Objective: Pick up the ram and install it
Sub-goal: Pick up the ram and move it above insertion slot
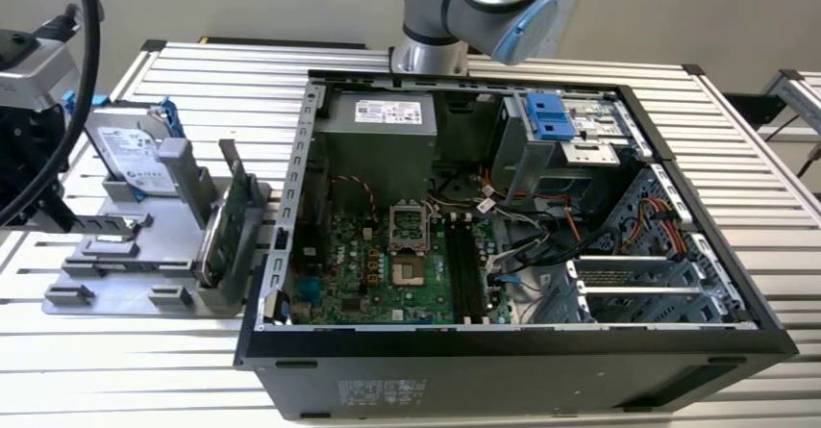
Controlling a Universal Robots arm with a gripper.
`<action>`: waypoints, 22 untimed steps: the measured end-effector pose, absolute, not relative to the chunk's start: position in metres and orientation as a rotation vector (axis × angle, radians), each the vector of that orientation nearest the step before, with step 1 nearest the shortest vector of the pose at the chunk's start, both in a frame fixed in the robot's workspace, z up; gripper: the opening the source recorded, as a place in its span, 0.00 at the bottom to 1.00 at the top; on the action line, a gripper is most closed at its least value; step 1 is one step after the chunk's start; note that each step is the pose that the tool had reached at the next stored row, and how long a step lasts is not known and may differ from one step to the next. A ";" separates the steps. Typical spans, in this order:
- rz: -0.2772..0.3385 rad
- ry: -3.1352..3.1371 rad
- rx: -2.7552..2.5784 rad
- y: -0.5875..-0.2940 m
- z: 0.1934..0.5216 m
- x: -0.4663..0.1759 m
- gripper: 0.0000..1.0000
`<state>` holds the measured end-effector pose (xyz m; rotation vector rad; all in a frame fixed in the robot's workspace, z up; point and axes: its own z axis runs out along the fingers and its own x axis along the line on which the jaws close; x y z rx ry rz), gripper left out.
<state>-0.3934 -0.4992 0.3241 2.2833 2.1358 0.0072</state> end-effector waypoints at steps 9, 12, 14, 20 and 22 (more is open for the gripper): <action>0.007 2.136 2.283 -0.499 0.331 -0.393 0.00; 0.007 2.136 2.283 -0.499 0.333 -0.393 0.00; 0.007 2.136 2.283 -0.499 0.335 -0.393 0.00; 0.007 2.136 2.283 -0.499 0.339 -0.393 0.00; 0.007 2.136 2.283 -0.499 0.341 -0.393 0.00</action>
